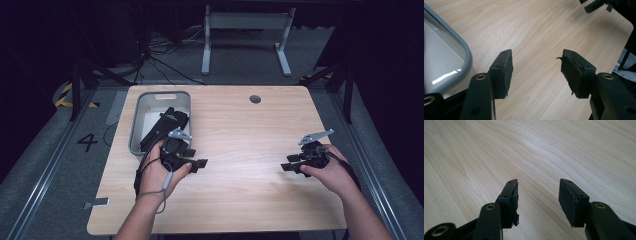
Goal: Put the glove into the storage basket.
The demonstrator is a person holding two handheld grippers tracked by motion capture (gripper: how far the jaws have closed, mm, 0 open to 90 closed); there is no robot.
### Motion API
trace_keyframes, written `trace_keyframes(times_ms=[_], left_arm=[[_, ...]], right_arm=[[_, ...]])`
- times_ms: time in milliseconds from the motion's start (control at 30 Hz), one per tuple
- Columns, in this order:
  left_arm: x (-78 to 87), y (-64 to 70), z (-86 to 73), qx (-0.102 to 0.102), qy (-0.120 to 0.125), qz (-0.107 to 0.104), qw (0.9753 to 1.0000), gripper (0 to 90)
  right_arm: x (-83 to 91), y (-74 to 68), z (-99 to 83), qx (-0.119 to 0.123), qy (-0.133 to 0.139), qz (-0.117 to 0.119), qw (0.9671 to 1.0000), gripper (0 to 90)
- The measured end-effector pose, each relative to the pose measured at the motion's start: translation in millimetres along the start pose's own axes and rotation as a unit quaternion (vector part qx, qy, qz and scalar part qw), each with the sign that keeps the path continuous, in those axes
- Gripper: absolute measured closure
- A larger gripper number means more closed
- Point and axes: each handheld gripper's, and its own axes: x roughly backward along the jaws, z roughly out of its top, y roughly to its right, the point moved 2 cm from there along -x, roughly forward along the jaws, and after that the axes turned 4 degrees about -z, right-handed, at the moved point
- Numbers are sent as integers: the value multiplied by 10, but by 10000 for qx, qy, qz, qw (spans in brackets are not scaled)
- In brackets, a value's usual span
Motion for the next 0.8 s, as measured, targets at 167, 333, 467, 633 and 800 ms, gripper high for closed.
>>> trace_keyframes(times_ms=[167, 333, 467, 633, 800], left_arm=[[-91, 15, -138, -107, -167, -107, 9997, 414], [-277, -73, -337, -334, -536, -211, 9978, 405], [-462, -49, -456, -511, -828, -351, 9946, 379], [-585, -69, -546, -683, -1008, -377, 9918, 356], [-675, -125, -602, -955, -1147, -348, 9882, 339]], right_arm=[[-19, 8, -4, -1, -12, 2, 10000, 506], [-65, 8, -23, 35, -83, -9, 10000, 503], [-90, -5, -19, 107, 7, 50, 9999, 496], [-164, -9, -37, 184, 42, 93, 9998, 496], [-237, -53, -48, 372, 44, 170, 9992, 490]])
